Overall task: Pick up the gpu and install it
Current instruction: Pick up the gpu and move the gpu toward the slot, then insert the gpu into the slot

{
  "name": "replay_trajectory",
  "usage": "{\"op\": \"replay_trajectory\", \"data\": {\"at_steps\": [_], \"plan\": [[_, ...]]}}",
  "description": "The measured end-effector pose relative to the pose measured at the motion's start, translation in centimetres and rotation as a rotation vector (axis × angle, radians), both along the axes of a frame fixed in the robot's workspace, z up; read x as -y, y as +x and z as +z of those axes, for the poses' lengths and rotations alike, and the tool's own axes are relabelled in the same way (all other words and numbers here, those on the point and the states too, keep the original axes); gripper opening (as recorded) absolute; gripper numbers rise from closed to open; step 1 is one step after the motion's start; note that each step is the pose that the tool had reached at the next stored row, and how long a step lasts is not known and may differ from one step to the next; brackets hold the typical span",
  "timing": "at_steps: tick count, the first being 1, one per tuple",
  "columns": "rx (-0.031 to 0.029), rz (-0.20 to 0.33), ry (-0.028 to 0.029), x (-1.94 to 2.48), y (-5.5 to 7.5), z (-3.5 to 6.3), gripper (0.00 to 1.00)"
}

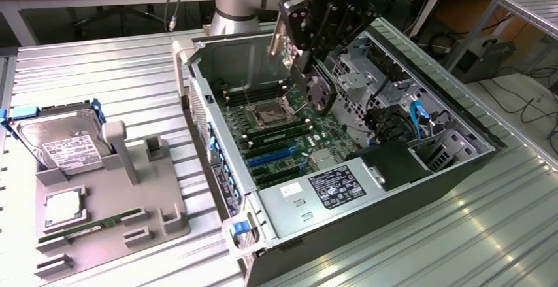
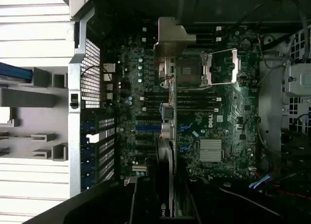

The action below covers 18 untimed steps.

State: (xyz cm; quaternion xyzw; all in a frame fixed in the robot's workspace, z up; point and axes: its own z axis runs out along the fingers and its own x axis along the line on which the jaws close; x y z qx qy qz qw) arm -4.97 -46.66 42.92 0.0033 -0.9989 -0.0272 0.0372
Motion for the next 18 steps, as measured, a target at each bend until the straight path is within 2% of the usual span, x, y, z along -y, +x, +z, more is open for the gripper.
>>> {"op": "replay_trajectory", "data": {"at_steps": [4, 5, 7, 18], "plan": [[0.0001, 0.000, 0.0000, -0.08, 2.7, -1.11, 0.26], [-0.0001, 0.000, -0.0001, -0.08, 2.9, -1.29, 0.26], [-0.0027, 0.000, -0.0001, -0.08, 3.0, -1.32, 0.26], [-0.0027, 0.000, -0.0001, -0.07, 3.0, -1.32, 0.26]]}}
